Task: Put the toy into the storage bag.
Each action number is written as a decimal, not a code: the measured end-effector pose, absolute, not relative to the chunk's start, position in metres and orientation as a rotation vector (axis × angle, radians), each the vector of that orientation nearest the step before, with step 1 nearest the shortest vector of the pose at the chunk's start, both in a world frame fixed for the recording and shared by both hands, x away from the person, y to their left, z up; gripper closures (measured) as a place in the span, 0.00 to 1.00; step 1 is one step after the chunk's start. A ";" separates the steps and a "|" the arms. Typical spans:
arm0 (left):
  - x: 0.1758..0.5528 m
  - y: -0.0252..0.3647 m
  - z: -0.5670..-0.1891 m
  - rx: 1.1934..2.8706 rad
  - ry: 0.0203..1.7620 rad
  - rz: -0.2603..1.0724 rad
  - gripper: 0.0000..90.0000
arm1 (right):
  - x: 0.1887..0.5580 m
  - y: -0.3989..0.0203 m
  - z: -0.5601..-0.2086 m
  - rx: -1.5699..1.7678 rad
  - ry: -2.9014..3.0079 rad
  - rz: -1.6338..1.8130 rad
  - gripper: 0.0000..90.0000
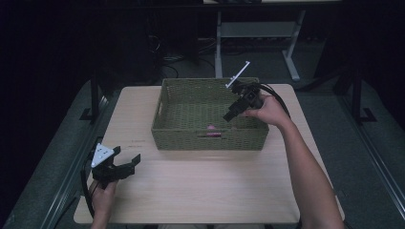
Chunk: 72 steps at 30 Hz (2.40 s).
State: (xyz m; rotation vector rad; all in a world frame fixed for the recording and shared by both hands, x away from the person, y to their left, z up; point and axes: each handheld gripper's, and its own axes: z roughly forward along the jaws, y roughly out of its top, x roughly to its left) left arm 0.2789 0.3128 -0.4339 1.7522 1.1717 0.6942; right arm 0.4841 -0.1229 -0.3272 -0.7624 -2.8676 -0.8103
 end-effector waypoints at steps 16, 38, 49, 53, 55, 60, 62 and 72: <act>0.279 0.313 -0.434 1.751 1.176 0.691 0.15 | 0.473 -0.138 -0.322 -0.791 -2.852 -0.848 0.35; 0.278 0.313 -0.434 1.752 1.175 0.696 0.15 | 0.448 -0.155 -0.314 -0.790 -2.851 -0.923 0.33; 0.278 0.313 -0.435 1.753 1.173 0.694 0.15 | 0.430 -0.163 -0.317 -0.782 -2.860 -0.943 0.32; 0.278 0.312 -0.434 1.758 1.172 0.692 0.15 | 0.423 -0.165 -0.318 -0.782 -2.866 -0.938 0.31; 0.278 0.312 -0.434 1.760 1.172 0.693 0.15 | 0.421 -0.167 -0.319 -0.781 -2.860 -0.950 0.31; 0.278 0.312 -0.435 1.761 1.172 0.693 0.15 | 0.413 -0.172 -0.322 -0.784 -2.856 -0.965 0.31; 0.278 0.312 -0.434 1.762 1.172 0.694 0.15 | 0.410 -0.174 -0.323 -0.782 -2.855 -0.975 0.31; 0.278 0.311 -0.435 1.763 1.167 0.695 0.15 | 0.395 -0.184 -0.331 -0.784 -2.854 -0.995 0.31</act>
